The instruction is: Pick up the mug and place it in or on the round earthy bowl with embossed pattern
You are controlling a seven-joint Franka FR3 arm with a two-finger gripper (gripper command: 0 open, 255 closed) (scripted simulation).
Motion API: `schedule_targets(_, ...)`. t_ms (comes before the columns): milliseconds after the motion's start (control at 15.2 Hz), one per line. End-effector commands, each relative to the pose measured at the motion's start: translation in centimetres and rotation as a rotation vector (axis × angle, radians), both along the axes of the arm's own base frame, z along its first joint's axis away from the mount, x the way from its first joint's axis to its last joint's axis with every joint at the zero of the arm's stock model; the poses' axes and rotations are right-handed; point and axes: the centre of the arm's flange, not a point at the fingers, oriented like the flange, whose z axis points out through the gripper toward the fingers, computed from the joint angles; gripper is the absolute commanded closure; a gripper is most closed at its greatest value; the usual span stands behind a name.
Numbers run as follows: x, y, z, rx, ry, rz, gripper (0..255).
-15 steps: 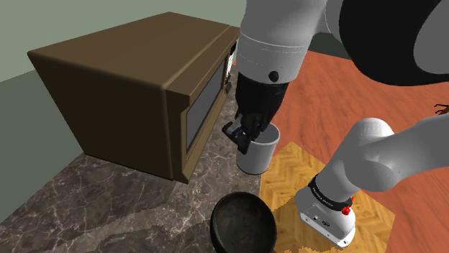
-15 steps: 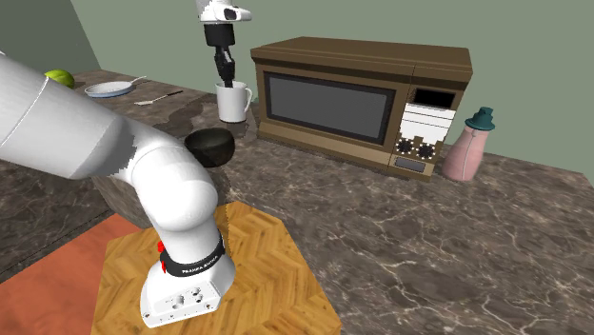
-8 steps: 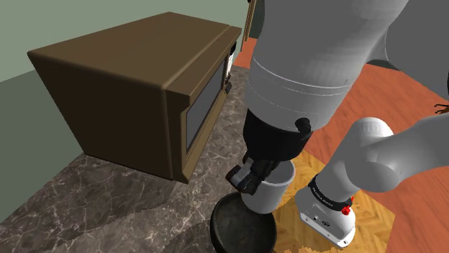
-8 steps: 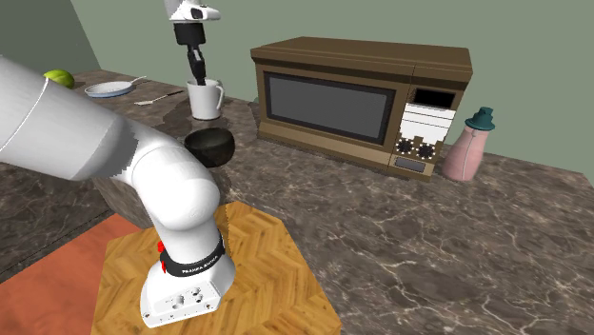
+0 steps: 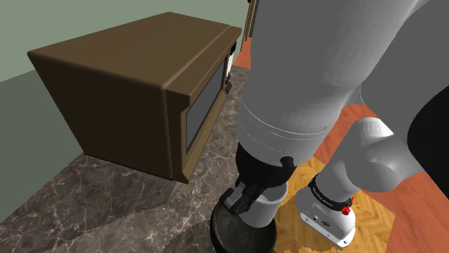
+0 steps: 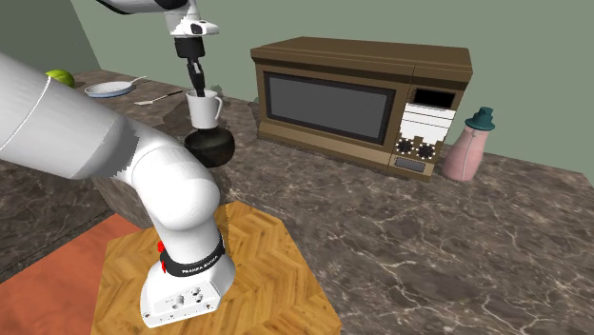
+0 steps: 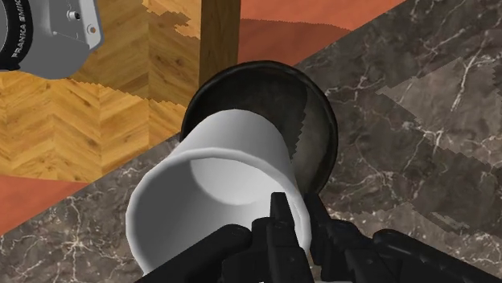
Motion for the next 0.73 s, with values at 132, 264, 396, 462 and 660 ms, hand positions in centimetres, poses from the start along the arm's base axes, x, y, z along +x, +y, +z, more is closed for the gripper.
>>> schedule_targets(132, 0.0, -0.1, -2.2, 0.001, -0.001, 0.0, 255)
schedule_targets(264, 0.0, -0.1, -3.2, 0.001, -0.001, 0.0, 255)
schedule_targets(396, 0.0, -0.1, -4.3, 0.001, -0.001, 0.0, 255)
schedule_targets(462, 0.0, -0.1, -4.8, 0.001, -0.001, 0.0, 255)
schedule_targets(660, 0.0, -0.1, -5.7, 0.001, -0.001, 0.0, 255)
